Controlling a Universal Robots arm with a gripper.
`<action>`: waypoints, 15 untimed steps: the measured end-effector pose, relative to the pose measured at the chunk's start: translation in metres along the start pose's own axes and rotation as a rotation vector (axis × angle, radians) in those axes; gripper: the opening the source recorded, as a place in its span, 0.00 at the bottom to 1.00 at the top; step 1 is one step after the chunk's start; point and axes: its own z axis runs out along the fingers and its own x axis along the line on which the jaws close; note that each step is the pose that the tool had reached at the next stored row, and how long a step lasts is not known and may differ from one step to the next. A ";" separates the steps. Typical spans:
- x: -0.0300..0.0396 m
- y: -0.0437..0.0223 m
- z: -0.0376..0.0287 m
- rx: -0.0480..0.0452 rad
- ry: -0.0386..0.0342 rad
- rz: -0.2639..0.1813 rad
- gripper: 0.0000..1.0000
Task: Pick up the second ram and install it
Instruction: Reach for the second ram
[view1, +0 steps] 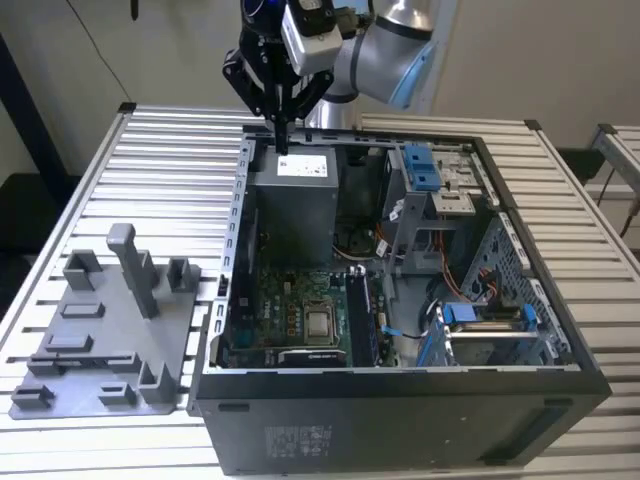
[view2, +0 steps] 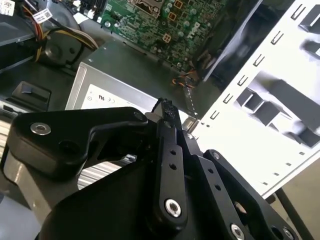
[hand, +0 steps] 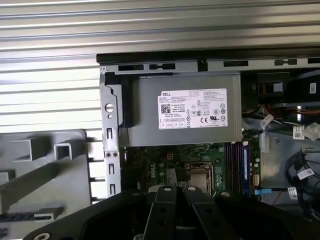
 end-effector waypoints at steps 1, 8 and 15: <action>0.0022 -0.0001 0.0000 -0.0001 0.0000 0.000 0.11; 0.0199 -0.0014 0.0001 -0.0001 0.0004 0.000 0.11; 0.0390 -0.0028 0.0005 -0.0001 0.0005 -0.001 0.11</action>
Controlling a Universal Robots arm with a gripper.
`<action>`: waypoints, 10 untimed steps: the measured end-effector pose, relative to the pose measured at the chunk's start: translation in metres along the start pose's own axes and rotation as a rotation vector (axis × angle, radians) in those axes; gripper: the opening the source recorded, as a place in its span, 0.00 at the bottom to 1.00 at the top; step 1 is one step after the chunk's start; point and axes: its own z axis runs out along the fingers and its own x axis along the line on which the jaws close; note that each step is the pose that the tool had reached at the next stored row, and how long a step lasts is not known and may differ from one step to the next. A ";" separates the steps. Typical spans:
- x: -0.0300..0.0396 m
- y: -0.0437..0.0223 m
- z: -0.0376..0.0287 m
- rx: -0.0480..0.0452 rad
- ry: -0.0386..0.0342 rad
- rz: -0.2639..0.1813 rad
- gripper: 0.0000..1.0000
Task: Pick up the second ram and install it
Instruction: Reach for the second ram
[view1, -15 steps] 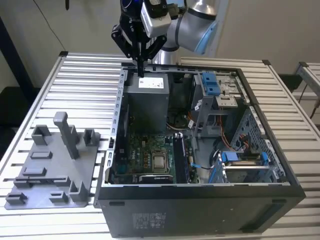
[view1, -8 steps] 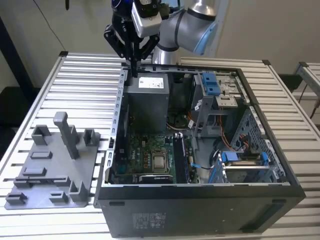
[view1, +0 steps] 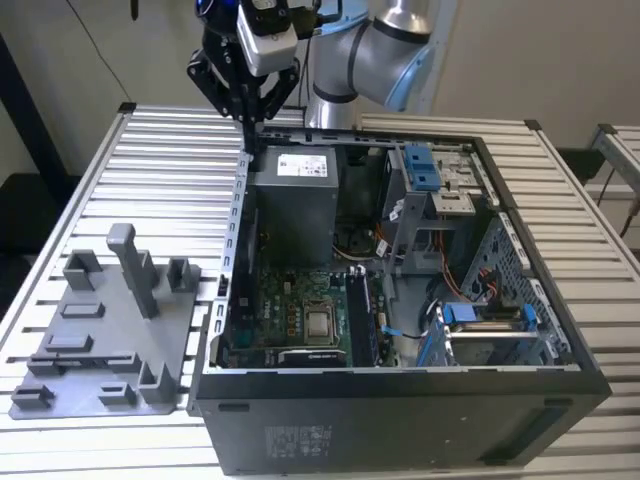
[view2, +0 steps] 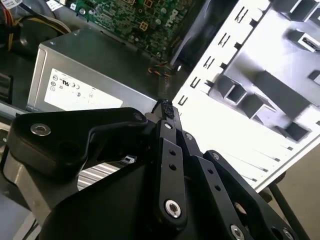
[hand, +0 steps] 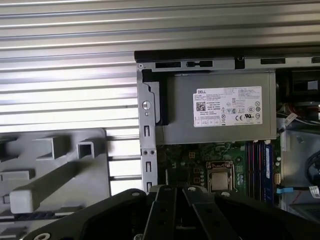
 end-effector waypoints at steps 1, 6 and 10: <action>0.0020 -0.0001 0.0000 0.0000 0.0000 0.000 0.11; 0.0118 -0.0009 0.0001 0.0000 0.0001 -0.001 0.11; 0.0183 -0.0015 0.0000 0.0001 0.0001 -0.001 0.11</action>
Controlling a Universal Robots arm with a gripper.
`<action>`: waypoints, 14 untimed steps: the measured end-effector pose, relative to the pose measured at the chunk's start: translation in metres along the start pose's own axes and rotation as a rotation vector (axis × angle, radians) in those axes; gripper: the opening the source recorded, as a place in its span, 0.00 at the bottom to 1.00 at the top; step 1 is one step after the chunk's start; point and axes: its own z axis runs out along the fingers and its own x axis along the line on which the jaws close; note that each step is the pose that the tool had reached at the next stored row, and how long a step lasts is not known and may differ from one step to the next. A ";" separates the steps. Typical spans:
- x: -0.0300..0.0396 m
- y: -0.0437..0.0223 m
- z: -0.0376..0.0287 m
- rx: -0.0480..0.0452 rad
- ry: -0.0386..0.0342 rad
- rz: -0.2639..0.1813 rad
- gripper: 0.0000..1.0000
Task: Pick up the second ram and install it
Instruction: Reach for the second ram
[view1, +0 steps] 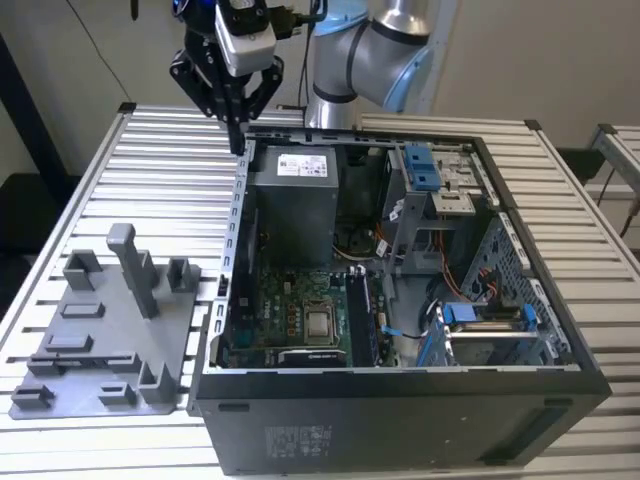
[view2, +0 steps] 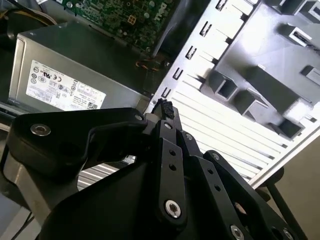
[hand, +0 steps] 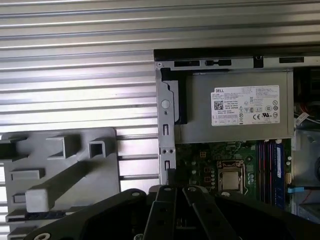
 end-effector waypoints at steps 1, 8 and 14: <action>0.0014 -0.0001 0.0001 -0.0001 0.0000 0.000 0.11; 0.0167 -0.0015 0.0001 -0.0001 0.0000 -0.001 0.11; 0.0310 -0.0025 0.0004 -0.0001 0.0001 -0.003 0.11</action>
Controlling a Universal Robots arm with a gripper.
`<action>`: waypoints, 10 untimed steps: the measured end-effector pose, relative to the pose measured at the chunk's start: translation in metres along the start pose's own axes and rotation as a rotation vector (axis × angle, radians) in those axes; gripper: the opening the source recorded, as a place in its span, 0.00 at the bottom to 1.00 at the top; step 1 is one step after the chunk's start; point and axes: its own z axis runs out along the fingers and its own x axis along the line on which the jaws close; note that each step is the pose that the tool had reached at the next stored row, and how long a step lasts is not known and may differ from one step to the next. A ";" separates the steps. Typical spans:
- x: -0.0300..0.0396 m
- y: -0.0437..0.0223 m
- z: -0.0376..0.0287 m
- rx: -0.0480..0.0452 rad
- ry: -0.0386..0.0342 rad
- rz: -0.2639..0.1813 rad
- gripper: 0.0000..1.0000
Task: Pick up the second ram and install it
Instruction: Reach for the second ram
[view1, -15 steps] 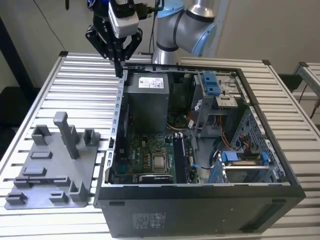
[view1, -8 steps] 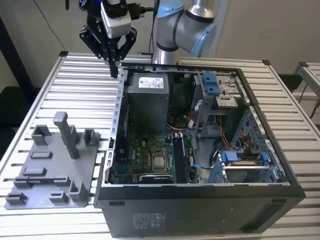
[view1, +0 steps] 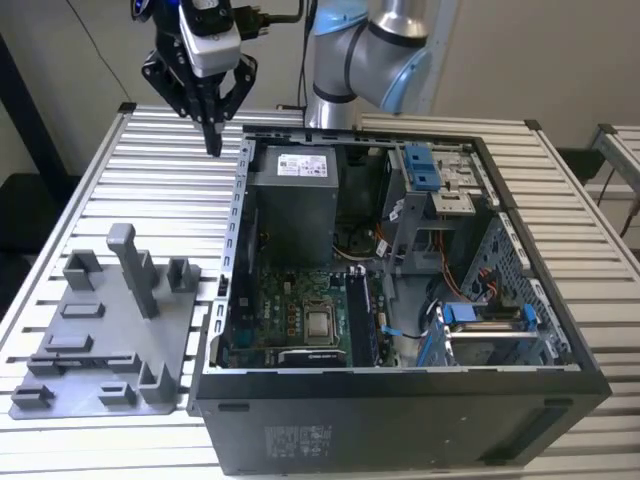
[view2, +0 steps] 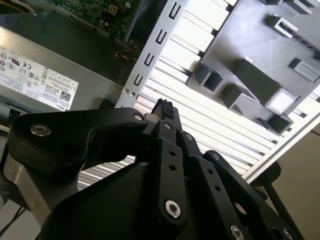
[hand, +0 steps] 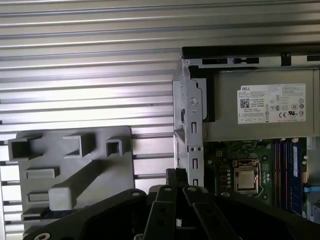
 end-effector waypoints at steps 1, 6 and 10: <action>0.0026 -0.0002 0.0000 0.0000 0.0000 0.000 0.11; 0.0174 -0.0012 0.0003 -0.0001 0.0001 -0.002 0.11; 0.0310 -0.0021 0.0005 -0.0001 0.0002 -0.004 0.11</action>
